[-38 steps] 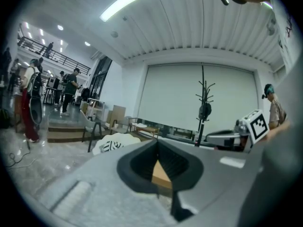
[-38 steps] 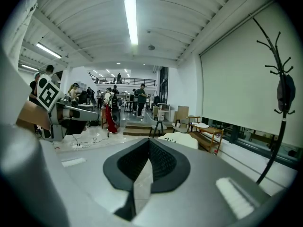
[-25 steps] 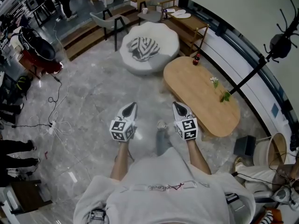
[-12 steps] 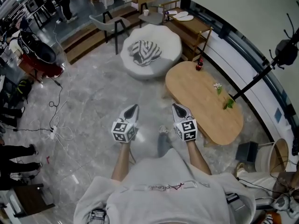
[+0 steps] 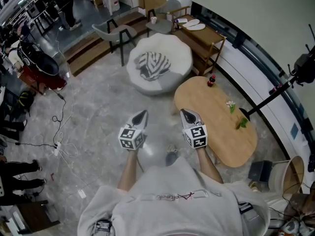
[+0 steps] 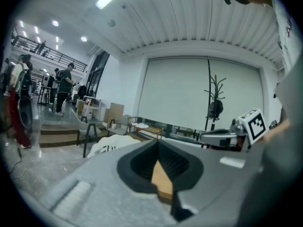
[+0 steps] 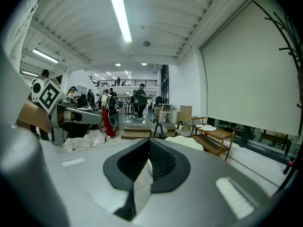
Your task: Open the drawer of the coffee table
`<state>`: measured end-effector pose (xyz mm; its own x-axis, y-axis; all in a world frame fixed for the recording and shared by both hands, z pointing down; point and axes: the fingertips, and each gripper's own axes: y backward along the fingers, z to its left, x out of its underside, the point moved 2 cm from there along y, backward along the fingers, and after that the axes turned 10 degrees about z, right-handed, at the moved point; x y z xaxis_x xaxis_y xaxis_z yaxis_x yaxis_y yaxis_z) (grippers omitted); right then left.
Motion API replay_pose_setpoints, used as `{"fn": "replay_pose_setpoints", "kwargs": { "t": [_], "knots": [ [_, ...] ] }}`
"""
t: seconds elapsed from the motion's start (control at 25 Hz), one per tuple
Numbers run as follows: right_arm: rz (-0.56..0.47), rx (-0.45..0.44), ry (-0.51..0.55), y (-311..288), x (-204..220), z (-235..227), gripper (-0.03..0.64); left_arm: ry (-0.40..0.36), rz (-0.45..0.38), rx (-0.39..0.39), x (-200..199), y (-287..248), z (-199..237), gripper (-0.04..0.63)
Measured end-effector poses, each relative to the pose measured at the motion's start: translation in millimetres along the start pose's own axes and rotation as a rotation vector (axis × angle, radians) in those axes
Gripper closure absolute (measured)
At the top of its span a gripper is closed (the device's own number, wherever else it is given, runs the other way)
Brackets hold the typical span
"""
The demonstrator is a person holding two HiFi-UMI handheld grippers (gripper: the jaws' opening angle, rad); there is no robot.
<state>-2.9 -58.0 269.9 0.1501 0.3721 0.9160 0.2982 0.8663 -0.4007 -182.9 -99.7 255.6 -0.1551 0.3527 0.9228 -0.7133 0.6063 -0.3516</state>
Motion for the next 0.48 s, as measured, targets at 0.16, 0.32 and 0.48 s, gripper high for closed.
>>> {"fn": "replay_pose_setpoints", "kwargs": {
  "t": [0.16,0.32,0.48],
  "knots": [
    [-0.019,-0.008,0.004,-30.6,-24.0,-35.8,0.612,-0.011,-0.001,0.005,-23.4,-42.3,16.5,0.595],
    [-0.034,-0.011,0.01,-64.7,-46.7,-73.3,0.612,-0.017,-0.009,-0.001,-50.9,-84.7,34.0,0.595],
    [-0.048,-0.027,0.017,-97.3,-63.0,-105.8,0.612,-0.025,-0.014,-0.015,-71.9,-122.1,49.7,0.595]
  ]
}}
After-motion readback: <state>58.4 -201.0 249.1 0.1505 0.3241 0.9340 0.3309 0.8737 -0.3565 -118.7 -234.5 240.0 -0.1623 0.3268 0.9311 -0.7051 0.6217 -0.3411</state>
